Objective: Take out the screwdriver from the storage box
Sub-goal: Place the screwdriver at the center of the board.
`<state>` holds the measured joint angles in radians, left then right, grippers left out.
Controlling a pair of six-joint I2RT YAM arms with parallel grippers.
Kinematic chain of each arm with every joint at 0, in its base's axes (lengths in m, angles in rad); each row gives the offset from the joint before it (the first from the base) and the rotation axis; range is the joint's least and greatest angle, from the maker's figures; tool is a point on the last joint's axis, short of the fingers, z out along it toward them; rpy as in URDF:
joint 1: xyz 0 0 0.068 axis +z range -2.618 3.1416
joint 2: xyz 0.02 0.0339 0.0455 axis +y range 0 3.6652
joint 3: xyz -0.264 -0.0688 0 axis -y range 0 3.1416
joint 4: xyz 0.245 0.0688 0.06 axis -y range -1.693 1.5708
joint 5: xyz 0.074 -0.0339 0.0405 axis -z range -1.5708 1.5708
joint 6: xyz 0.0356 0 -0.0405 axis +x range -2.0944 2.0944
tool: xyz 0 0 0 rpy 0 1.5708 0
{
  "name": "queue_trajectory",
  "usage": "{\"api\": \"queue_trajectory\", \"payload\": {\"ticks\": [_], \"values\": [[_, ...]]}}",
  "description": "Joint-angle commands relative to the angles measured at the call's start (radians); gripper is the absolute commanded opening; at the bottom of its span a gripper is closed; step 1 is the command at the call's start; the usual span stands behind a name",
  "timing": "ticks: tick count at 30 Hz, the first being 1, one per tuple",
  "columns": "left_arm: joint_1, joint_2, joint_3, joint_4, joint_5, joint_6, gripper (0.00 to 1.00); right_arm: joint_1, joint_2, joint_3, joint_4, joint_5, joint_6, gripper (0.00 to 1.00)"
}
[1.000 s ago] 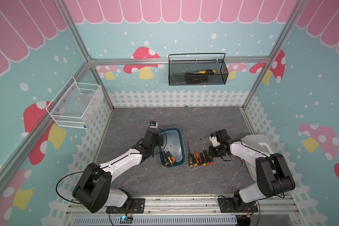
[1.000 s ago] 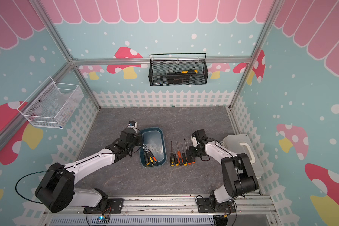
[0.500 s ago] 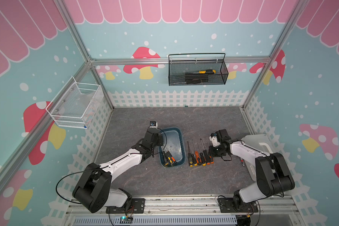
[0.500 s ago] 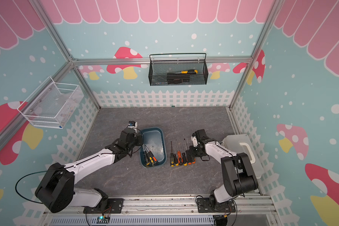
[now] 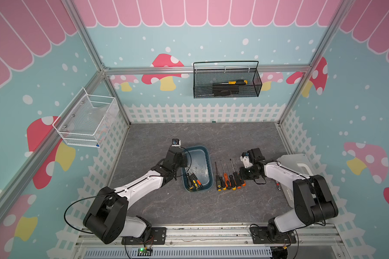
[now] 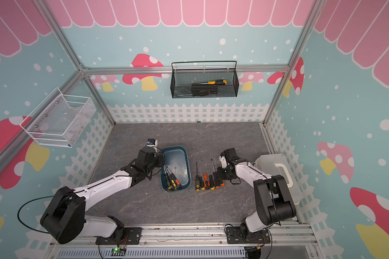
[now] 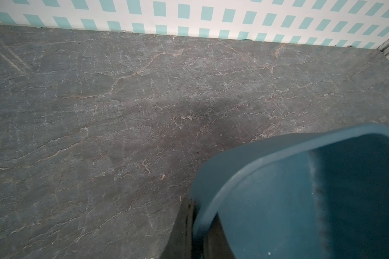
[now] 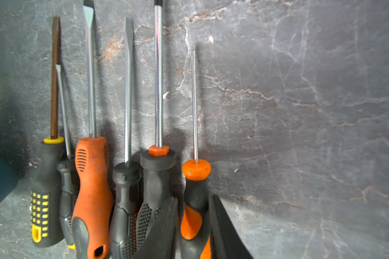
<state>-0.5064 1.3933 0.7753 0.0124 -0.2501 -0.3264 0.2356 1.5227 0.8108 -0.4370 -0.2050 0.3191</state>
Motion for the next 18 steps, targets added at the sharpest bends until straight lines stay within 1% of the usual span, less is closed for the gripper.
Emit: {"api": "queue_trajectory", "payload": {"ticks": [1, 7, 11, 15, 18], "values": [[-0.009, 0.006, 0.007, 0.000, -0.005, -0.002, 0.00, -0.006, -0.039, -0.013, 0.001, -0.026, 0.022, 0.27], [-0.011, 0.004, 0.006, -0.002, -0.007, -0.002, 0.00, -0.006, -0.102, 0.000, -0.023, -0.037, 0.045, 0.28], [-0.010, 0.004, 0.008, -0.002, -0.008, 0.000, 0.00, -0.001, -0.180, 0.022, -0.077, -0.028, 0.056, 0.29], [-0.012, 0.010, 0.013, -0.001, -0.005, -0.002, 0.00, 0.066, -0.280, 0.065, -0.139, 0.033, 0.075, 0.34], [-0.013, 0.012, 0.016, -0.005, -0.005, -0.002, 0.00, 0.160, -0.323, 0.117, -0.178, 0.093, 0.097, 0.36]]}}
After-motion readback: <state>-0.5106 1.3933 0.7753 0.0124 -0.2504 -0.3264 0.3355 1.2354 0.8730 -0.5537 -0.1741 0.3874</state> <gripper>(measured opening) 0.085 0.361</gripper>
